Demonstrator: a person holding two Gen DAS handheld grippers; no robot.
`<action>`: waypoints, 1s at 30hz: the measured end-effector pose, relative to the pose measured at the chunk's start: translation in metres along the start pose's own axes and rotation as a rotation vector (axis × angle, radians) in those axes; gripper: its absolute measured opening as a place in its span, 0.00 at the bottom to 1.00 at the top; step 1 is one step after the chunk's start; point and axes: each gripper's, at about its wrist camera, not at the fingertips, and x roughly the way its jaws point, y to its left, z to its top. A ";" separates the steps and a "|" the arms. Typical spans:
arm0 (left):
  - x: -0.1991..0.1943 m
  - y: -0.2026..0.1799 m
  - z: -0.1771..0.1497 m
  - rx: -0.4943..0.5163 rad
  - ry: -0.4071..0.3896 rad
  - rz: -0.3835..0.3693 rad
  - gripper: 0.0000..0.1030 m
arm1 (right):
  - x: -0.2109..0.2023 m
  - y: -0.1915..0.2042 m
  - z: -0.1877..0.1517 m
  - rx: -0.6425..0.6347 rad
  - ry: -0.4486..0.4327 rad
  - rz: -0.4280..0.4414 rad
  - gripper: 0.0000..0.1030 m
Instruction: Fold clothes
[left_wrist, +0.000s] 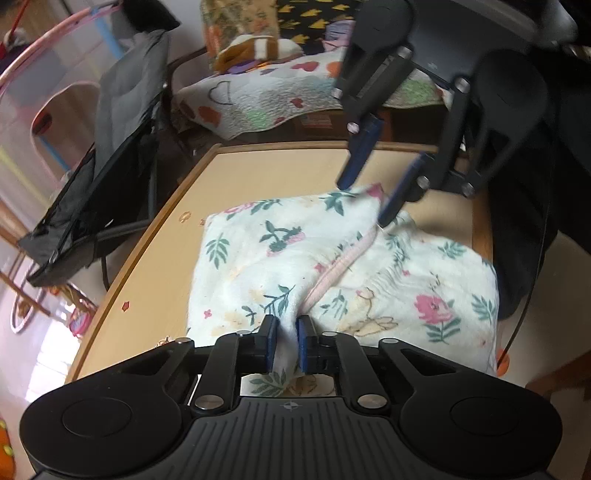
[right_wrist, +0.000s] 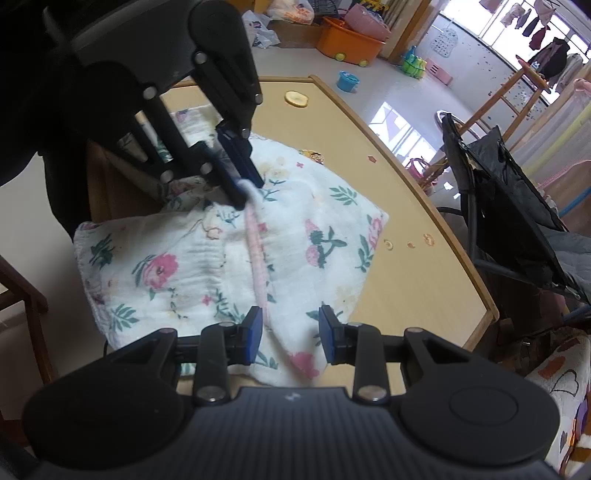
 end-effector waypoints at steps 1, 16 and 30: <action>0.000 0.002 0.000 -0.019 -0.005 -0.003 0.09 | 0.000 0.000 0.000 -0.003 -0.001 0.003 0.31; -0.017 0.020 0.010 -0.185 -0.122 0.003 0.05 | 0.012 0.015 0.007 -0.085 0.002 -0.098 0.31; -0.026 0.014 0.008 -0.159 -0.128 -0.008 0.18 | -0.003 -0.014 0.015 0.080 -0.007 -0.129 0.03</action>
